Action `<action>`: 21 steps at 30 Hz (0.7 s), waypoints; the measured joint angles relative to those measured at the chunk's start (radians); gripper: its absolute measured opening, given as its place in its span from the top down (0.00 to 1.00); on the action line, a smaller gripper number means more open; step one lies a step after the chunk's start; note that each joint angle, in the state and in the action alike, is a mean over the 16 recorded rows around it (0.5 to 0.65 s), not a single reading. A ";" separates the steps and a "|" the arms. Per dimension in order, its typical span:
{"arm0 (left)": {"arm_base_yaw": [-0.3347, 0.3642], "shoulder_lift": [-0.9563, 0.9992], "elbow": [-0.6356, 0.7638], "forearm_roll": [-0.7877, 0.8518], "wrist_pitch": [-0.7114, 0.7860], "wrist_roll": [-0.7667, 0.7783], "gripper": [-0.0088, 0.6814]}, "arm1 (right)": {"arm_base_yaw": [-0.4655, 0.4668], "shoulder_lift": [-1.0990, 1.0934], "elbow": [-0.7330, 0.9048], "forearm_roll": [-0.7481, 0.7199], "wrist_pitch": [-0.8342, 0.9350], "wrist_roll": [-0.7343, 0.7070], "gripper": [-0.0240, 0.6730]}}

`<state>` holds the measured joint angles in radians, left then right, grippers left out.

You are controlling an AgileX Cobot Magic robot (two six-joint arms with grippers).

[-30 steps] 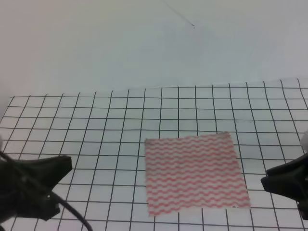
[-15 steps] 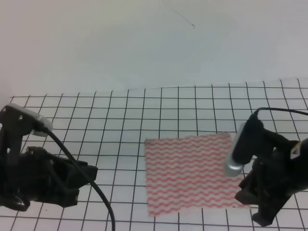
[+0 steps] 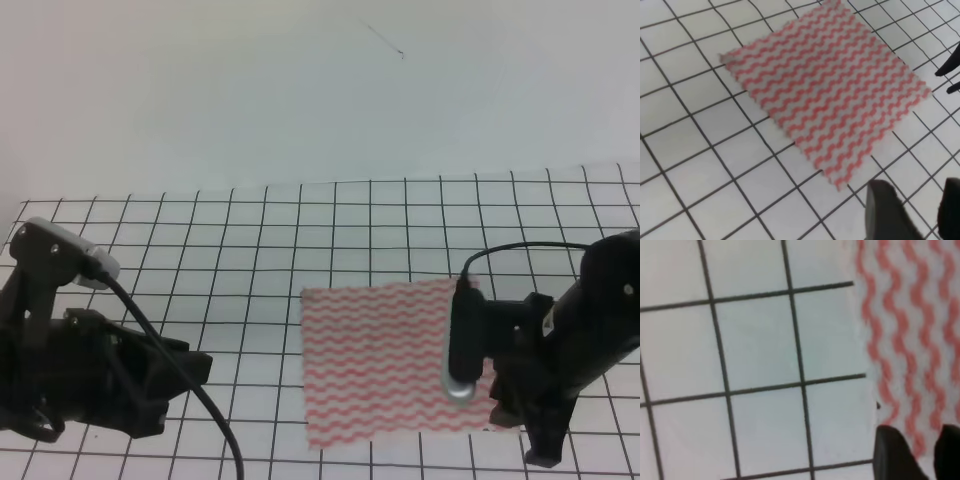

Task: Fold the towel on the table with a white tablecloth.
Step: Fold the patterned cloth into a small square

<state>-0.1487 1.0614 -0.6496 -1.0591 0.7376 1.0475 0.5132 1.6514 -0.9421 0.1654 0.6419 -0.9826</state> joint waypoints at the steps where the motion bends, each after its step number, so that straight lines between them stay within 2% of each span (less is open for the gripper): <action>1: 0.000 0.000 0.000 -0.001 0.001 0.000 0.65 | 0.000 0.010 -0.001 -0.002 -0.003 -0.016 0.69; 10: 0.000 0.000 0.000 -0.011 0.007 -0.004 0.65 | 0.000 0.078 -0.001 0.008 -0.032 -0.128 0.68; 21: 0.000 0.000 0.000 -0.013 0.008 -0.008 0.65 | 0.000 0.139 -0.002 0.006 -0.072 -0.105 0.68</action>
<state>-0.1487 1.0614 -0.6496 -1.0719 0.7459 1.0395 0.5133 1.7905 -0.9438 0.1718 0.5702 -1.0877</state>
